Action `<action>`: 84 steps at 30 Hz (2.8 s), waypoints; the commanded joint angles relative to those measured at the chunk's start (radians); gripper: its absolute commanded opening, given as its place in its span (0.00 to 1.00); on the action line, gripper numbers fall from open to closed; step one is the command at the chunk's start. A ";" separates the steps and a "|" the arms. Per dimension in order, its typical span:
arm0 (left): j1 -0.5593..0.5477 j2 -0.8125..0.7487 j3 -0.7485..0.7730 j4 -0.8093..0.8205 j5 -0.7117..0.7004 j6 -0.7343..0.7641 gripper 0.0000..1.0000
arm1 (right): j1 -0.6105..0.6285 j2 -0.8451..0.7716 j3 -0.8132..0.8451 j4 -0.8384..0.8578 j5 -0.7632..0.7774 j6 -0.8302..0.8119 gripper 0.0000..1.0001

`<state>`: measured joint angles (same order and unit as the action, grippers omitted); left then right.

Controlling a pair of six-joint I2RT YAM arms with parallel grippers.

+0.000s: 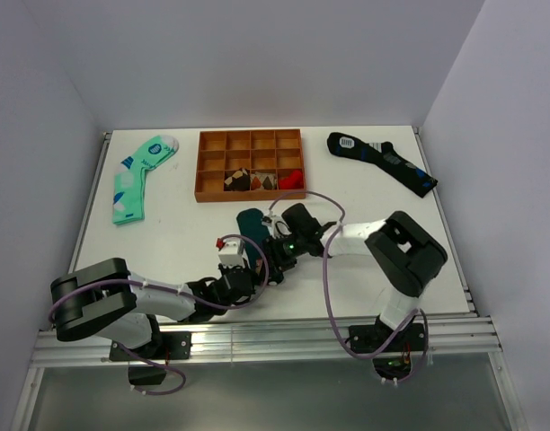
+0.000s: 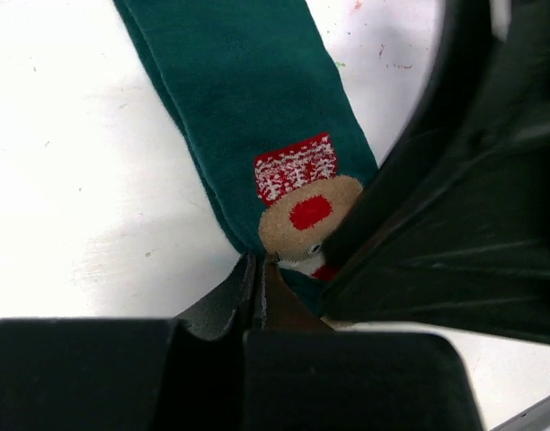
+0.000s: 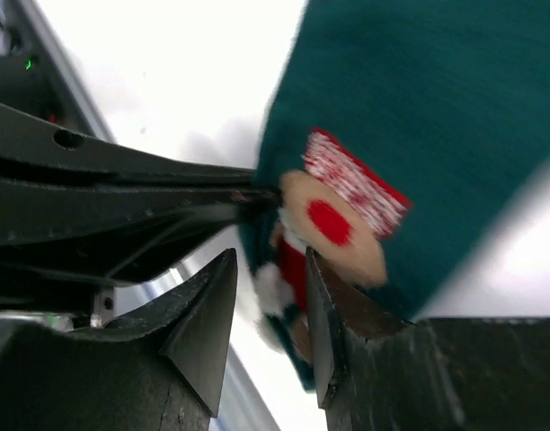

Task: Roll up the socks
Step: Roll the sock at the center of the board.

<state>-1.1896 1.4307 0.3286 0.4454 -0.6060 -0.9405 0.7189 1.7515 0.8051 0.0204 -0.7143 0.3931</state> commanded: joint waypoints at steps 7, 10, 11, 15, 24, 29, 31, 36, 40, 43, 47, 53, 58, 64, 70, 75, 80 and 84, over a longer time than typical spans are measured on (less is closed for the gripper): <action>-0.007 0.037 0.021 -0.178 0.057 -0.029 0.00 | -0.024 -0.188 -0.202 0.355 0.209 0.047 0.45; -0.007 0.040 0.021 -0.177 0.066 -0.035 0.00 | -0.024 -0.243 -0.237 0.386 0.240 0.035 0.46; -0.007 0.040 0.021 -0.180 0.068 -0.035 0.00 | -0.024 -0.274 -0.251 0.397 0.248 0.032 0.47; -0.005 0.056 0.043 -0.215 0.074 -0.035 0.00 | -0.024 -0.359 -0.342 0.487 0.271 0.021 0.52; 0.096 0.002 0.020 -0.221 0.218 0.012 0.00 | -0.018 -0.434 -0.596 0.786 0.354 0.073 0.53; 0.160 -0.033 0.046 -0.280 0.296 0.057 0.00 | -0.001 -0.527 -0.695 0.894 0.427 0.078 0.54; 0.174 -0.035 0.061 -0.303 0.319 0.074 0.00 | 0.014 -0.585 -0.718 0.889 0.485 0.060 0.54; 0.225 -0.050 0.095 -0.347 0.412 0.109 0.00 | 0.182 -0.710 -0.695 0.733 0.703 -0.059 0.55; 0.252 -0.064 0.130 -0.402 0.459 0.140 0.00 | 0.270 -0.705 -0.676 0.687 0.818 -0.089 0.55; 0.277 -0.067 0.158 -0.433 0.491 0.157 0.00 | 0.318 -0.652 -0.653 0.681 0.871 -0.108 0.54; 0.321 -0.064 0.179 -0.442 0.537 0.180 0.00 | 0.390 -0.586 -0.610 0.658 0.932 -0.132 0.54; 0.343 -0.043 0.202 -0.473 0.571 0.197 0.00 | 0.473 -0.509 -0.563 0.633 1.001 -0.154 0.54; 0.352 -0.030 0.210 -0.473 0.583 0.203 0.00 | 0.501 -0.459 -0.540 0.622 1.016 -0.171 0.55; 0.360 -0.023 0.224 -0.481 0.591 0.210 0.00 | 0.544 -0.386 -0.471 0.578 1.055 -0.197 0.55; 0.364 -0.016 0.231 -0.487 0.592 0.216 0.00 | 0.560 -0.345 -0.448 0.570 1.076 -0.204 0.55; 0.367 -0.012 0.236 -0.491 0.594 0.218 0.00 | 0.565 -0.330 -0.438 0.561 1.090 -0.215 0.54; 0.372 -0.009 0.237 -0.493 0.597 0.224 0.00 | 0.574 -0.296 -0.423 0.561 1.102 -0.220 0.52; 0.374 -0.001 0.237 -0.490 0.597 0.224 0.00 | 0.582 -0.282 -0.419 0.566 1.121 -0.218 0.52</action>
<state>-0.8227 1.4055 0.5503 -0.0055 -0.0116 -0.7444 1.2888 1.4635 0.3511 0.5663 0.3580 0.1856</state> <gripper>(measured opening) 0.016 0.523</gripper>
